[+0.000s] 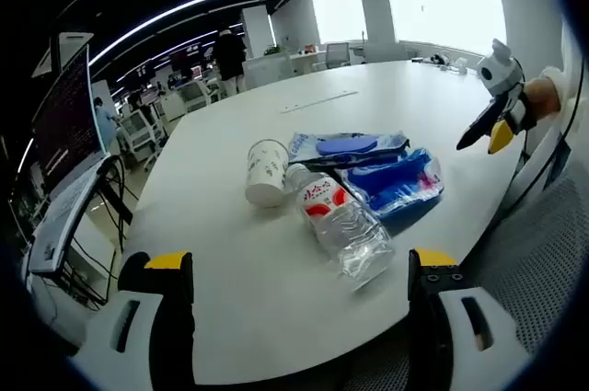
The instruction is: Arrange the tabletop items into an orderly group along one side of the table until the central work area is clear of visible clutter.
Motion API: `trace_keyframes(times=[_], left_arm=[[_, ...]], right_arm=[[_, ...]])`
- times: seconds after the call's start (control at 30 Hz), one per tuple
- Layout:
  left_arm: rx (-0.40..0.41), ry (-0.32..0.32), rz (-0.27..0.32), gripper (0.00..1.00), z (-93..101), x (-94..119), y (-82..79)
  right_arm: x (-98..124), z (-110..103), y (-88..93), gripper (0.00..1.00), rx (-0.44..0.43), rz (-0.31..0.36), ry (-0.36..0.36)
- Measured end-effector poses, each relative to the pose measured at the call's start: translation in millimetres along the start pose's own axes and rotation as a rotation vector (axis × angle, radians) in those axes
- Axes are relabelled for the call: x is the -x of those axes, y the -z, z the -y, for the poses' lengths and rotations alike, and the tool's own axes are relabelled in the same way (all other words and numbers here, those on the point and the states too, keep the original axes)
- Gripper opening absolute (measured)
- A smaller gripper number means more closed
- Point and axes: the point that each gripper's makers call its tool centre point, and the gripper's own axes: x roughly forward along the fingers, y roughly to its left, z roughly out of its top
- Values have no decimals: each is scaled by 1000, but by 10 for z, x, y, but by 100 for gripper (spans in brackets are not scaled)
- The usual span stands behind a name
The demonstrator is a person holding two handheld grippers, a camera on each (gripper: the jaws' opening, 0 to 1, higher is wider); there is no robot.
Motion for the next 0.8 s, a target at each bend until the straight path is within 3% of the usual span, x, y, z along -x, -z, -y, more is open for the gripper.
trace_keyframes(times=[0.8], left_arm=[[-23,-1,-23,100,-6,-10,47]], right_arm=[[23,59,90,75,-62,5,1]])
